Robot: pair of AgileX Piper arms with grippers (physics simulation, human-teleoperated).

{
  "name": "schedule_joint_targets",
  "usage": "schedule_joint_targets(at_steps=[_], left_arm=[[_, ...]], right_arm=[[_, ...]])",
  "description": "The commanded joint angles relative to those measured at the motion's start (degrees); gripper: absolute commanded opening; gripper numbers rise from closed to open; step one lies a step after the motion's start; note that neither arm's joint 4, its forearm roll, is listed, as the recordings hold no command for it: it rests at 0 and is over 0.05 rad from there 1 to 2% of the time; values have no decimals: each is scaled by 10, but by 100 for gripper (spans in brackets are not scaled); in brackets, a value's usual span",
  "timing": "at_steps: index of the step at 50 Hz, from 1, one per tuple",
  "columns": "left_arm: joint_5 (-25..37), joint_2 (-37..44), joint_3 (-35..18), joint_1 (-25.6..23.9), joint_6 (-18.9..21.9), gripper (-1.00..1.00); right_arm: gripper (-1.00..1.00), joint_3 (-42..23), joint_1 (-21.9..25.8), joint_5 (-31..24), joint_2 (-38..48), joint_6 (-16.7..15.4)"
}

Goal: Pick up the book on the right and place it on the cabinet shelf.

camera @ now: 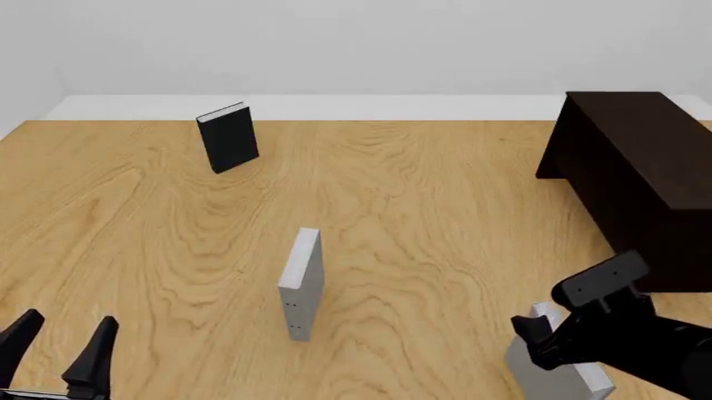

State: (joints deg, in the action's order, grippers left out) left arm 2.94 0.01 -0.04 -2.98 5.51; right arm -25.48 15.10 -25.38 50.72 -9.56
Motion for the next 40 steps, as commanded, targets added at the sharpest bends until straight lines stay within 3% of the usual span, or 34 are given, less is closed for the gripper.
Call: schedule_joint_targets(at_steps=[1, 26, 27, 40], left_arm=[[2, 0, 0, -1, 0, 100], [3, 0, 0, -4, 2, 100], [4, 0, 0, -4, 3, 100], [7, 0, 0, -6, 1, 100]], right_arm=[[100, 9, -3, 11, 11, -1], [100, 14, -1, 15, 17, -3], [-100, 12, -3, 14, 16, -4], [-100, -12, -12, -1, 5, -12]])
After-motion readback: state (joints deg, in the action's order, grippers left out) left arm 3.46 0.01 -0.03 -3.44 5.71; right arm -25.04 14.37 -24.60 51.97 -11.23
